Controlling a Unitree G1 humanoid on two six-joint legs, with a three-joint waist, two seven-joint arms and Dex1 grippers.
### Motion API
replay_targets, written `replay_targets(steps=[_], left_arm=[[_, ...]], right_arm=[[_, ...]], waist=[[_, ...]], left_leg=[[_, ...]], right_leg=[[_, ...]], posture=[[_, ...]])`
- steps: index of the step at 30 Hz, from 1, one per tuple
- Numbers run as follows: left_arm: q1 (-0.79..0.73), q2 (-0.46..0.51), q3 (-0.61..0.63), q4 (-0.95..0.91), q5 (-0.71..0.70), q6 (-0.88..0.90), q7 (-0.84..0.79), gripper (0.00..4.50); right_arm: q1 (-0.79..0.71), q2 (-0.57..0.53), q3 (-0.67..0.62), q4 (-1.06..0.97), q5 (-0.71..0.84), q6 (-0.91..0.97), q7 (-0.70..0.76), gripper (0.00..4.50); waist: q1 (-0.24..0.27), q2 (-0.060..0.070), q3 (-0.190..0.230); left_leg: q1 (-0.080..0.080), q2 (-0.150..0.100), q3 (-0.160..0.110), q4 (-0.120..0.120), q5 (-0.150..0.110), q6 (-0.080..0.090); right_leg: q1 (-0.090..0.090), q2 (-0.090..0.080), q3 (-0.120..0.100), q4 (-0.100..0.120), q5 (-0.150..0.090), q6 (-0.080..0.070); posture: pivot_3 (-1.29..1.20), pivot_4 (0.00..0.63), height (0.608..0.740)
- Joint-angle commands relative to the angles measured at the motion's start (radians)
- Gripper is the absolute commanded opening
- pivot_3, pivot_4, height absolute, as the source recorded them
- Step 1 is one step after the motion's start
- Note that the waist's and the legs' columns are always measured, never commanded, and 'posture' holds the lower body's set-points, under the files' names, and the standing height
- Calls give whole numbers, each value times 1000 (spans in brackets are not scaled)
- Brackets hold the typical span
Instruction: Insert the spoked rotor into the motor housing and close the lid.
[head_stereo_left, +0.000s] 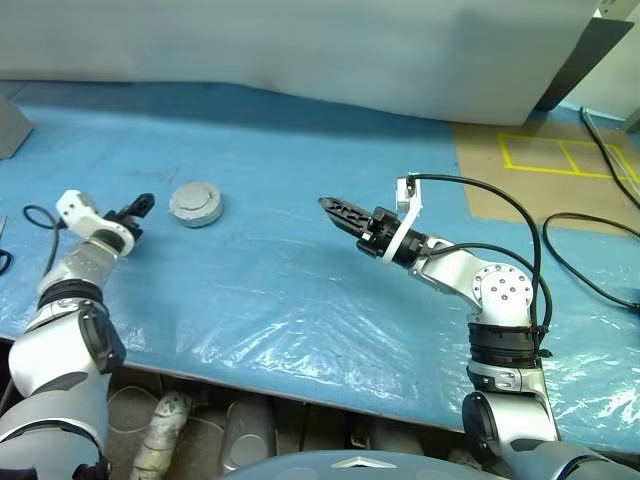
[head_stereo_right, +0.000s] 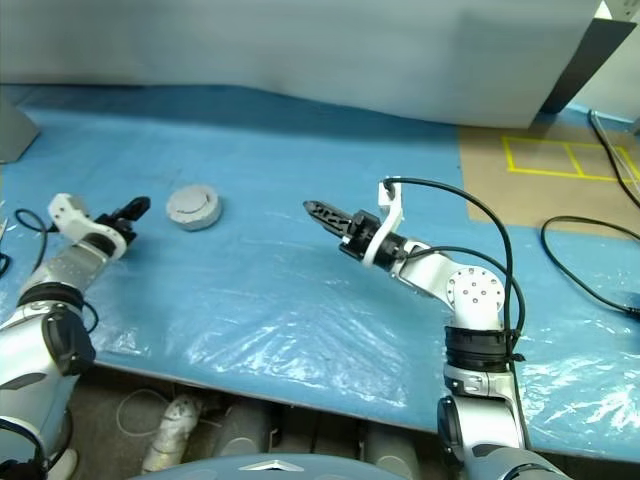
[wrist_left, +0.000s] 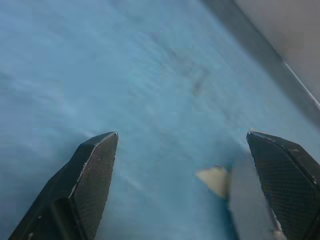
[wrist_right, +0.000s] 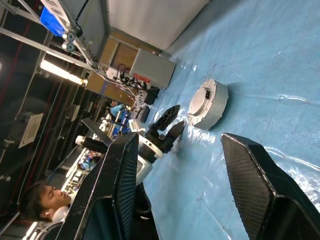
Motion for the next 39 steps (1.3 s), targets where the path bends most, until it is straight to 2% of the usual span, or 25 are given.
replay_targets(steps=[1,3,7,10,14,16,20,27,39], left_arm=[[-43,44,14,-31,-6,-10,-82,4354],[-78,40,-19,-66,7,12,-162,4354],[-109,-56,-194,-269,60,81,-380,4354],[-46,-165,-342,-519,83,126,-449,4354],[82,-242,-520,-796,137,130,-502,4354],[129,-280,-570,-851,146,141,-507,4354],[180,-312,-665,-836,233,43,-519,4354],[179,-353,-694,-873,252,-9,-517,4354],[134,-388,-643,-848,238,-32,-462,4354]], right_arm=[[-10,-5,-5,-43,-16,-19,20,2734],[-6,-23,-12,-72,-60,-47,39,2734],[32,-117,53,-172,-279,-138,123,2734],[61,-199,147,-228,-490,-238,187,2734],[82,-208,151,-214,-634,-330,183,2734],[107,-209,158,-209,-697,-358,184,2734],[152,-207,152,-186,-822,-389,136,2734],[191,-157,108,-203,-904,-399,84,2734],[113,-84,94,-97,-1053,-421,1,2734]], waist=[[6,0,0],[14,0,0],[37,0,0],[39,-1,0],[9,-1,0],[-3,-1,0],[-6,0,0],[-3,0,0],[-5,0,0]], left_leg=[[-1,0,0,0,0,0],[-2,0,0,0,0,0],[-3,1,0,1,0,0],[-2,-3,2,1,0,0],[-2,-4,2,0,0,0],[-3,-3,3,-1,0,0],[-1,0,2,-1,0,0],[-1,0,2,1,0,1],[-1,-1,3,1,0,1]], right_leg=[[0,0,0,0,0,0],[0,-1,-1,0,0,0],[0,-4,-1,0,0,0],[1,-9,-1,0,0,1],[0,-11,-1,-1,1,2],[-1,-8,-1,-1,1,2],[-1,0,0,0,0,0],[-1,-1,2,0,0,0],[-1,-1,2,1,0,0]], posture=[[0,150,740],[0,150,740],[0,150,740],[0,150,740],[0,150,740],[0,150,740],[0,150,740],[0,150,740],[0,150,740]])
